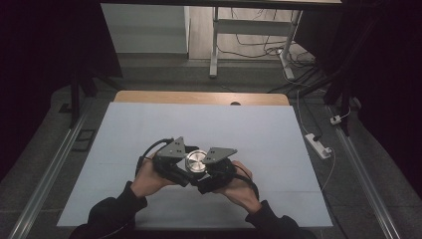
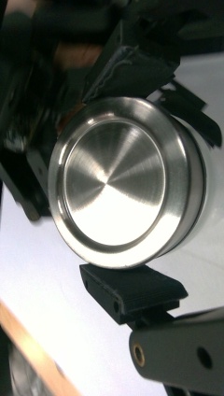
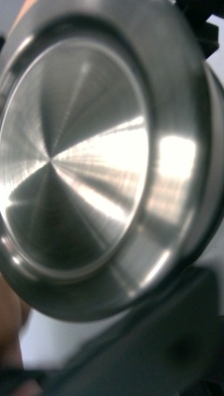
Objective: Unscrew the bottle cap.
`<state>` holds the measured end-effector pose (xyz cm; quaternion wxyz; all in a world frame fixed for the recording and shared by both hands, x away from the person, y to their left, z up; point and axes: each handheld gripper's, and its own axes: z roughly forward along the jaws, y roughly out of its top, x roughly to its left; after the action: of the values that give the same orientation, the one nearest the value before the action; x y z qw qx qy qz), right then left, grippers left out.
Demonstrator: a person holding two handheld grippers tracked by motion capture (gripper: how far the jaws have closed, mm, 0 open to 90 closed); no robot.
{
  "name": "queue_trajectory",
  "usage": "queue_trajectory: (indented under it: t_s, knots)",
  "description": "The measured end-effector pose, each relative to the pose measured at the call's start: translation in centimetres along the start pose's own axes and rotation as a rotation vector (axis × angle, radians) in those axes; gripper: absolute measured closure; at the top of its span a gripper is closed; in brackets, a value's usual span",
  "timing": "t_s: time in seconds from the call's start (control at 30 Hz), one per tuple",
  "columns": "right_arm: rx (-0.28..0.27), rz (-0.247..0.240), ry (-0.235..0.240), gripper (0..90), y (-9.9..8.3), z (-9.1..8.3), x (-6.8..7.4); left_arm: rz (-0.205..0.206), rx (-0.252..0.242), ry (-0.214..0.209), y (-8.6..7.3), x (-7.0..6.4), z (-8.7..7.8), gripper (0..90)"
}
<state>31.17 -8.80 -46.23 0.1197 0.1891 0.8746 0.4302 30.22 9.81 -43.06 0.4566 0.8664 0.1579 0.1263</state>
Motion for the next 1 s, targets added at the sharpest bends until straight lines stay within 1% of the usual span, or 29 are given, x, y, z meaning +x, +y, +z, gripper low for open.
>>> queue_trajectory:
  t_s: [0.03, 0.07, 0.1, 0.13, 0.17, 0.2, 0.23, 0.27, 0.3, 0.33, 0.37, 0.4, 0.43, 0.47, 0.5, 0.53, 0.57, 0.6, 0.63, 0.67, 0.7, 0.73, 0.77, 0.83, 0.87, 0.9, 0.93, 0.97, 1.0]
  knots:
    - [0.0, 0.0, 0.0, 14.4, 0.0, 0.0, 0.0, -0.002, 0.002, 0.01, 0.1, -0.1, 0.1, 18.5]
    - [-0.014, 0.029, 0.012, 14.4, -0.1, 0.0, -0.2, -0.008, 0.001, 0.004, 0.1, 0.0, 0.1, 16.9]
    - [-0.014, 0.029, 0.012, 14.4, -0.1, 0.0, -0.2, -0.015, -0.004, -0.01, 0.2, 0.1, 0.0, 16.9]
    - [-0.024, 0.025, 0.02, 14.4, -0.1, -0.1, -0.1, -0.042, -0.035, -0.068, 0.2, 0.7, -0.7, 7.4]
    - [-0.029, 0.024, 0.027, 14.4, -0.1, -0.1, -0.2, -0.042, -0.035, -0.068, 0.2, 0.7, -0.7, 5.6]
    - [-0.034, 0.025, 0.042, 14.4, 0.0, -0.2, -0.2, -0.044, -0.048, -0.087, 0.3, 1.0, -1.2, 4.4]
    - [-0.034, 0.025, 0.042, 14.4, 0.0, -0.2, -0.2, -0.041, -0.055, -0.106, 0.3, 1.2, -1.7, 4.4]
    - [-0.044, 0.029, 0.08, 14.4, 0.0, -0.3, -0.3, -0.029, -0.053, -0.121, 0.3, 1.5, -2.2, 1.5]
    - [-0.045, 0.021, 0.098, 14.4, 0.0, -0.4, -0.3, -0.013, -0.05, -0.143, 0.3, 1.7, -2.6, 2.1]
    - [-0.041, 0.014, 0.121, 14.4, 0.0, -0.4, -0.3, 0.013, -0.045, -0.174, 0.2, 1.8, -3.0, 2.1]
    - [-0.04, 0.001, 0.144, 14.4, 0.0, -0.4, -0.2, 0.041, -0.039, -0.191, 0.1, 1.9, -3.3, 2.8]
    - [-0.04, 0.001, 0.144, 14.4, 0.0, -0.4, -0.2, 0.066, -0.033, -0.213, -0.1, 2.0, -3.5, 2.8]
    - [-0.043, -0.004, 0.17, 14.4, 0.0, -0.4, -0.1, 0.089, -0.035, -0.252, -0.2, 2.0, -3.7, 4.3]
    - [-0.039, -0.03, 0.226, 14.4, 0.1, -0.4, 0.2, 0.11, -0.039, -0.277, -0.3, 2.0, -3.9, 5.2]
    - [-0.039, -0.03, 0.226, 14.4, 0.1, -0.4, 0.2, 0.122, -0.041, -0.292, -0.4, 2.0, -3.9, 5.2]
    - [-0.033, -0.06, 0.26, 14.4, 0.2, -0.3, 0.8, 0.128, -0.038, -0.314, -0.5, 2.0, -3.9, 7.0]
    - [-0.033, -0.06, 0.26, 14.4, 0.2, -0.3, 0.8, 0.145, -0.034, -0.335, -0.5, 1.9, -3.8, 7.0]
    - [-0.025, -0.091, 0.285, 14.4, 0.2, -0.2, 1.1, 0.156, -0.03, -0.344, -0.5, 1.7, -3.6, 8.8]
    - [-0.025, -0.091, 0.285, 14.4, 0.2, -0.2, 1.1, 0.163, -0.022, -0.351, -0.5, 1.5, -3.4, 8.8]
    - [-0.023, -0.109, 0.295, 14.4, 0.2, -0.1, 1.4, 0.176, -0.011, -0.354, -0.5, 1.4, -3.2, 13.6]
    - [-0.021, -0.121, 0.295, 14.4, 0.2, -0.1, 1.4, 0.196, -0.008, -0.332, -0.5, 1.1, -3.1, 17.5]
    - [-0.021, -0.121, 0.295, 14.4, 0.2, -0.1, 1.4, 0.214, -0.011, -0.303, -0.5, 0.9, -3.1, 17.5]
    - [-0.018, -0.129, 0.292, 14.4, 0.2, -0.1, 1.5, 0.208, -0.014, -0.3, -0.5, 0.9, -3.1, 19.8]
    - [-0.022, -0.112, 0.269, 14.4, 0.2, -0.2, 1.3, 0.185, -0.019, -0.277, -0.4, 0.9, -3.0, 20.1]
    - [-0.032, -0.109, 0.248, 14.4, 0.2, -0.2, 1.1, 0.167, -0.026, -0.254, -0.4, 0.8, -3.0, 20.2]
    - [-0.032, -0.109, 0.248, 14.4, 0.2, -0.2, 1.1, 0.147, -0.028, -0.229, -0.3, 0.8, -2.9, 20.2]
    - [-0.041, -0.082, 0.212, 14.4, 0.3, -0.3, 0.9, 0.13, -0.029, -0.203, -0.2, 0.7, -2.7, 20.2]
    - [-0.041, -0.064, 0.191, 14.4, 0.3, -0.3, 0.7, 0.109, -0.03, -0.175, -0.1, 0.6, -2.6, 20.2]
    - [-0.041, -0.064, 0.191, 14.4, 0.3, -0.3, 0.7, 0.091, -0.026, -0.142, 0.1, 0.5, -2.4, 20.2]
